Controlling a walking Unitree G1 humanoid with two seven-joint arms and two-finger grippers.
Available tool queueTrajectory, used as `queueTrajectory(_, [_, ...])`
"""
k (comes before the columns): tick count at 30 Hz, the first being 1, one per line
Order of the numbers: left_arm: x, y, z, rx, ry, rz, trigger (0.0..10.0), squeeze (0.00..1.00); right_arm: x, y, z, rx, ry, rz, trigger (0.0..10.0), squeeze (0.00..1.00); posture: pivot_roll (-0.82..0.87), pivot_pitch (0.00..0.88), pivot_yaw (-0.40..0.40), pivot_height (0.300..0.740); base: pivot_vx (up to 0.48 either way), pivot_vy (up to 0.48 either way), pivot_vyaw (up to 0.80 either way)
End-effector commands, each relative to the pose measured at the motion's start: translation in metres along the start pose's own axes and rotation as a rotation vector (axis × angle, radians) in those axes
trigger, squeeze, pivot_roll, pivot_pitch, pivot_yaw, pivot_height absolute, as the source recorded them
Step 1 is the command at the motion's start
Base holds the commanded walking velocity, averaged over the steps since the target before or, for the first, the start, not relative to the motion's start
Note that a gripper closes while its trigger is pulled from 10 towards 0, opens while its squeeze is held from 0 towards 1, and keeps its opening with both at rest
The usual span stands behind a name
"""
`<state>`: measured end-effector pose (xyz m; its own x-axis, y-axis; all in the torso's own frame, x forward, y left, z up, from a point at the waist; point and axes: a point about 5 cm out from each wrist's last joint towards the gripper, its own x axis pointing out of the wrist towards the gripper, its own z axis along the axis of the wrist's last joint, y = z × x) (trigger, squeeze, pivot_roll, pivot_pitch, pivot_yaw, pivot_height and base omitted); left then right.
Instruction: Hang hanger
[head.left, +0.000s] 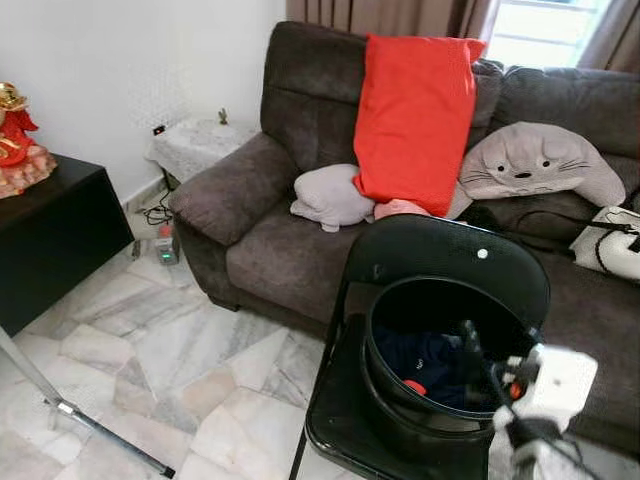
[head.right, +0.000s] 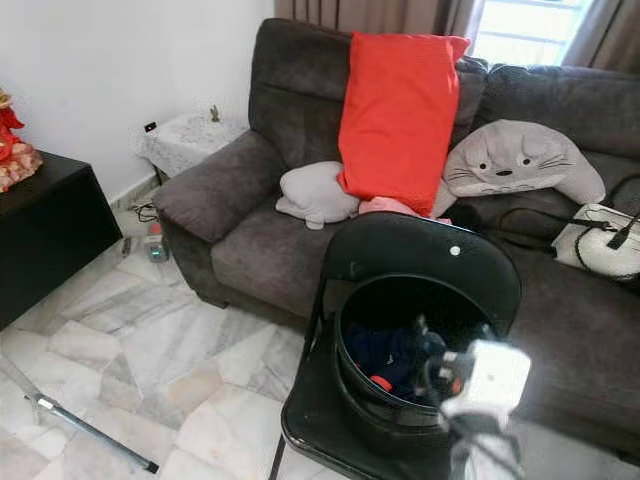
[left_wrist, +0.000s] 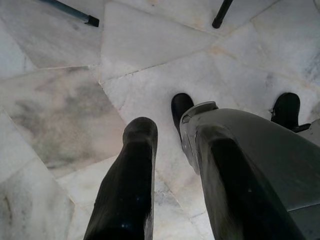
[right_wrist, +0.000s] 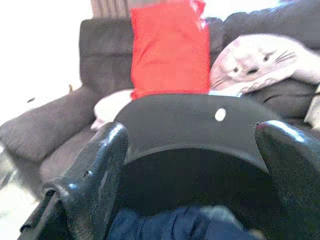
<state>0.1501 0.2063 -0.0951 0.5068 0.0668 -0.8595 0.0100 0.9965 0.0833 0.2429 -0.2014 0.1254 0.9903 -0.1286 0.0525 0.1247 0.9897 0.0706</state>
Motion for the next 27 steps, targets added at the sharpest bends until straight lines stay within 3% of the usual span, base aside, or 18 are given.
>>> queueTrajectory(1, [-0.001, 0.001, -0.005, -0.01, 0.027, 0.006, 10.0, 0.0, 0.003, -0.002, -0.007, 0.01, 0.055, -0.049, 10.0, 0.0, -0.02, 0.0, -0.01, 0.74, 0.0, 0.0, 0.0])
queueTrajectory(9, [-0.001, 0.002, -0.005, -0.03, 0.028, 0.011, 10.0, 0.0, 0.003, 0.015, -0.007, 0.025, 0.091, -0.039, 10.0, 0.0, -0.02, 0.0, -0.013, 0.74, 0.0, 0.0, 0.0])
queueTrajectory(18, [0.0, 0.001, -0.005, -0.037, 0.031, 0.009, 10.0, 0.0, 0.007, 0.015, -0.011, 0.035, 0.12, -0.064, 10.0, 0.0, -0.01, 0.016, -0.021, 0.74, 0.0, 0.0, 0.0])
queueTrajectory(27, [0.0, 0.001, -0.004, -0.044, 0.028, 0.006, 10.0, 0.0, 0.009, 0.017, -0.011, 0.043, 0.122, -0.064, 10.0, 0.0, -0.02, 0.025, -0.02, 0.74, 0.275, 0.0, 0.0])
